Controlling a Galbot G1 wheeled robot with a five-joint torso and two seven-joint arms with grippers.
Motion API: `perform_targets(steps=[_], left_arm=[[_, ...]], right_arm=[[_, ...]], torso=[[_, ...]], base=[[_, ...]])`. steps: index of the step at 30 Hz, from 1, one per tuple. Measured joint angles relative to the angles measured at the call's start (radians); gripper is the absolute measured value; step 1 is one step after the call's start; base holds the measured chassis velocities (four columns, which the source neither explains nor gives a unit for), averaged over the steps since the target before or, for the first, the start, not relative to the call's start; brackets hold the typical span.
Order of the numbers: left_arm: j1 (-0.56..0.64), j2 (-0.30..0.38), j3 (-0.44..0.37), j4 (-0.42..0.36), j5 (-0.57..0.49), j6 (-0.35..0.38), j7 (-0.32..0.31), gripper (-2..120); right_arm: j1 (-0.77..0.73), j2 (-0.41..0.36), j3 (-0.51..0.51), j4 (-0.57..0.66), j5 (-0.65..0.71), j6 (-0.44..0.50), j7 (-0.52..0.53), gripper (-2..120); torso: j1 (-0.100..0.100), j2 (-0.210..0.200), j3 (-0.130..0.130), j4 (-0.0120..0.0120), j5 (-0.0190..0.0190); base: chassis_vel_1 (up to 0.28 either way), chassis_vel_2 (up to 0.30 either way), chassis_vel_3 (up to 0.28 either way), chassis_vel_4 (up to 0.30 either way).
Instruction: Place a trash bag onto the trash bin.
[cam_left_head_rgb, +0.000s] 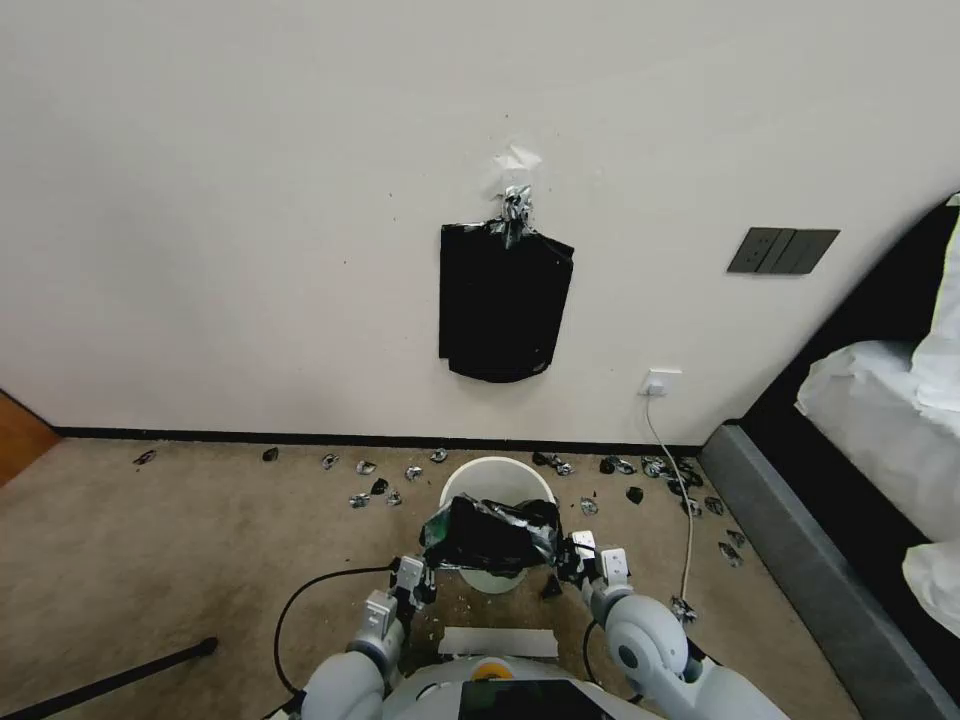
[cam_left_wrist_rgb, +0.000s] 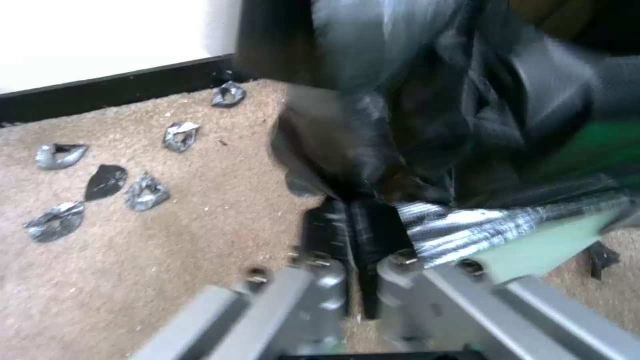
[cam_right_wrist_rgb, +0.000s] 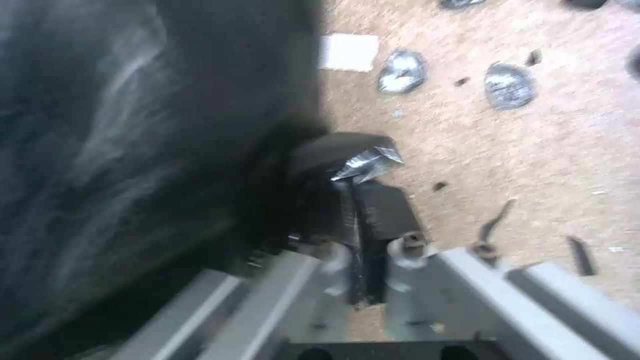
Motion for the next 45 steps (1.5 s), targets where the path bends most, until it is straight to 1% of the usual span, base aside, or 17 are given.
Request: perform_targets(steps=[2,3,5,7,9,10,12,13,15,17,20,24,29,32,36,40,45], left_arm=[[0.017,0.012,-0.008,-0.013,0.008,0.000,0.003,23],[0.017,0.012,-0.008,-0.013,0.008,0.000,0.003,23],[0.032,0.024,-0.024,-0.027,0.020,0.000,0.016,35],[0.037,0.029,-0.029,-0.032,0.023,0.002,0.021,36],[0.052,0.049,-0.042,-0.042,0.040,0.004,0.031,49],[0.052,0.049,-0.042,-0.042,0.040,0.004,0.031,49],[0.068,0.061,-0.059,-0.036,0.102,-0.012,0.036,59],[0.068,0.061,-0.059,-0.036,0.102,-0.012,0.036,59],[0.081,0.063,-0.069,-0.038,0.122,-0.026,0.038,69],[0.088,0.064,-0.073,-0.045,0.124,-0.030,0.039,74],[0.111,0.081,-0.085,-0.080,0.128,-0.041,0.043,88],[0.142,0.102,-0.105,-0.105,0.132,-0.054,0.044,99],[0.181,0.108,-0.145,-0.120,0.198,-0.096,0.051,100],[0.217,0.086,-0.225,-0.147,0.284,-0.143,0.106,100],[0.241,0.070,-0.280,-0.169,0.295,-0.183,0.124,100],[0.287,0.014,-0.371,-0.181,0.285,-0.289,0.172,100],[0.282,-0.077,-0.436,-0.166,0.242,-0.317,0.197,100]], right_arm=[[-0.019,-0.010,0.008,0.023,-0.002,0.002,0.000,22],[-0.019,-0.010,0.008,0.023,-0.002,0.002,0.000,22],[-0.037,-0.020,0.015,0.051,-0.003,0.002,0.000,34],[-0.043,-0.023,0.018,0.060,-0.004,0.002,0.000,37],[-0.060,-0.033,0.027,0.082,-0.005,-0.001,0.000,47],[-0.060,-0.033,0.027,0.082,-0.005,-0.001,0.000,47],[-0.078,-0.039,0.039,0.091,-0.021,-0.001,-0.005,59],[-0.078,-0.039,0.039,0.091,-0.021,-0.001,-0.005,59],[-0.095,-0.042,0.048,0.099,-0.040,0.000,-0.016,69],[-0.106,-0.044,0.050,0.108,-0.047,0.000,-0.020,72],[-0.146,-0.056,0.055,0.153,-0.068,-0.002,-0.024,86],[-0.196,-0.078,0.076,0.205,-0.081,-0.006,-0.024,99],[-0.244,-0.105,0.103,0.256,-0.107,-0.006,-0.024,100],[-0.270,-0.119,0.124,0.302,-0.131,0.017,-0.033,100],[-0.276,-0.126,0.141,0.323,-0.149,0.065,-0.078,100],[-0.219,-0.133,0.190,0.313,-0.142,0.214,-0.257,100],[-0.079,-0.144,0.215,0.245,-0.075,0.196,-0.382,100]], torso=[[0.000,0.000,0.000,0.0000,0.0000],[0.000,0.000,0.000,0.0000,0.0000],[0.000,0.000,0.000,0.0000,-0.0001],[0.000,0.000,0.000,0.0000,0.0000],[0.000,0.000,0.000,0.0000,0.0000],[0.000,0.000,0.000,0.0000,0.0000],[0.000,0.000,0.000,-0.0001,0.0000],[0.000,0.000,0.000,-0.0001,0.0000],[0.000,0.000,0.000,0.0000,0.0000],[0.000,0.000,0.000,0.0001,-0.0001],[0.000,0.000,0.000,0.0000,0.0000],[0.000,0.000,0.000,0.0000,0.0000],[0.000,0.000,0.000,-0.0001,-0.0002],[0.000,0.000,0.000,0.0000,0.0000],[0.000,0.000,0.000,-0.0001,0.0000],[0.000,0.000,0.000,0.0000,0.0002],[0.000,0.000,0.000,0.0002,0.0001]], base=[[0.000,0.000,0.000,0.000],[0.000,0.000,0.000,0.000],[0.000,0.000,0.000,0.000],[0.000,0.000,0.000,0.000],[0.000,0.000,0.000,0.000],[0.000,0.000,0.000,0.000],[0.000,0.000,0.000,0.000],[0.000,0.000,0.000,0.000],[0.000,0.000,0.000,0.000],[0.000,0.000,0.000,0.000],[0.000,0.000,0.000,0.000],[0.000,0.000,0.000,0.000],[0.000,0.000,0.000,0.000],[0.000,0.000,0.000,0.000],[0.000,0.000,0.000,0.000],[0.000,0.000,0.000,0.000],[0.000,0.000,0.000,0.000]])
